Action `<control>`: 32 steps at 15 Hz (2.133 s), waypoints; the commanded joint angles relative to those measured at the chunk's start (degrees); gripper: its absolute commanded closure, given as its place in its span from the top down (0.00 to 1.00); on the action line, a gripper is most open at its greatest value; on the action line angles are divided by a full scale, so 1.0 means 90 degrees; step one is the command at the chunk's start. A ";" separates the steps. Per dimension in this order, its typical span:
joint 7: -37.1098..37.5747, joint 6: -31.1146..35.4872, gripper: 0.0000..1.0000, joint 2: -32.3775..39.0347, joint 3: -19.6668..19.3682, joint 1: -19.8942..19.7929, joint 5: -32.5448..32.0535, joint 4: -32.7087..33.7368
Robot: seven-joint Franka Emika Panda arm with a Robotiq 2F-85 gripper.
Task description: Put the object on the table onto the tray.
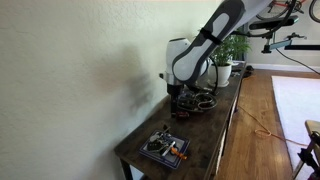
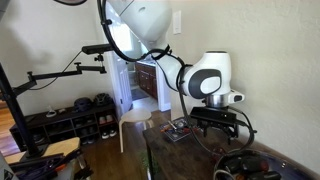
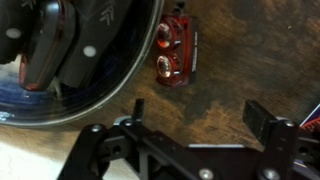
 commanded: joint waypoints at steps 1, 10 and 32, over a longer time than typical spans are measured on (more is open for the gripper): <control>-0.0098 -0.0024 1.00 0.0132 0.0004 -0.0139 0.0015 0.0124; -0.0130 -0.0023 1.00 0.0351 0.0141 -0.0288 0.0150 0.0112; -0.0020 0.0000 0.19 -0.0268 -0.0096 -0.0197 0.0002 -0.0817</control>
